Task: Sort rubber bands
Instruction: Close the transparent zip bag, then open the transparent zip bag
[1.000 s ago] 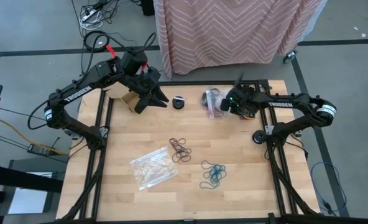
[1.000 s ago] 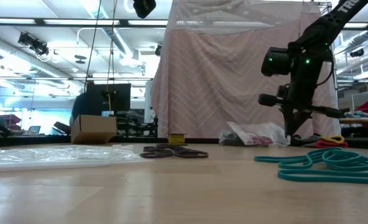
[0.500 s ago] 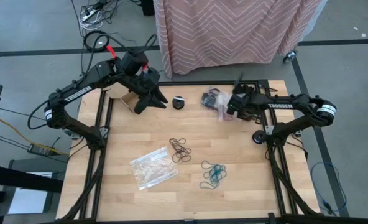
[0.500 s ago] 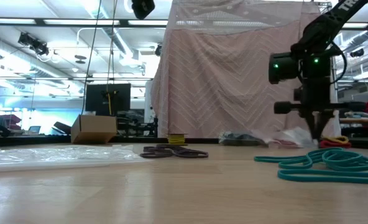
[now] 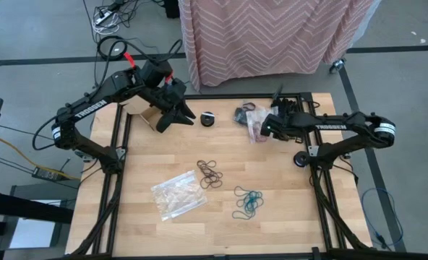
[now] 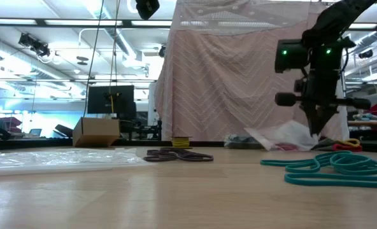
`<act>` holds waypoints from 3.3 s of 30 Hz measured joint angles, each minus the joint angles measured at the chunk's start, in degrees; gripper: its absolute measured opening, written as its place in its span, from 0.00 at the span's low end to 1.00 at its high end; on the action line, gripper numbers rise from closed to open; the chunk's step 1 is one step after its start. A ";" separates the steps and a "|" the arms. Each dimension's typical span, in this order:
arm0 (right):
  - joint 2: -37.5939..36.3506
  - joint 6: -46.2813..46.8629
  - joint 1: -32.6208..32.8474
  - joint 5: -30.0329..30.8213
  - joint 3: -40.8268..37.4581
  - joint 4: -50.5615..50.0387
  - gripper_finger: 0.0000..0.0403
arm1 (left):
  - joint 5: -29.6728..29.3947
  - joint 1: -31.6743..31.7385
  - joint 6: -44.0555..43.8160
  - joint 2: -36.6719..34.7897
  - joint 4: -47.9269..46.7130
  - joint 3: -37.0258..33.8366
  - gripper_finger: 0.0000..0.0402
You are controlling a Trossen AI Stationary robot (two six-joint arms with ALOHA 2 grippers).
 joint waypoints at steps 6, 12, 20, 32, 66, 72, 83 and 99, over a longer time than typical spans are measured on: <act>-5.70 1.07 0.44 4.07 0.00 -6.07 0.05 | 0.00 0.00 0.04 0.00 -0.05 0.00 0.34; -10.21 -5.16 0.42 4.98 0.00 -5.44 0.17 | 0.00 0.00 -0.15 0.02 -0.04 0.00 0.34; -18.01 -30.66 5.48 -7.18 -0.05 21.68 0.33 | -2.41 -0.42 -1.39 0.00 -1.85 -1.58 0.34; -15.34 -29.50 33.56 -8.89 -0.04 40.28 0.25 | -11.40 -7.63 -35.21 -19.98 40.58 -38.77 0.22; 5.00 -26.61 39.72 -15.81 -0.07 57.73 0.21 | -42.99 -36.14 -49.17 2.45 52.78 -61.41 0.24; 5.00 -26.62 39.72 -15.81 -0.07 57.68 0.21 | -46.06 -36.13 -48.00 2.45 52.57 -61.40 0.35; 5.00 -26.65 39.68 -15.84 -0.07 57.05 0.21 | -47.53 -34.33 -41.70 5.00 51.33 -61.40 0.38; 5.13 -27.66 38.92 -15.66 -0.07 55.76 0.20 | -42.37 -34.40 -44.83 7.74 52.20 -58.49 0.04</act>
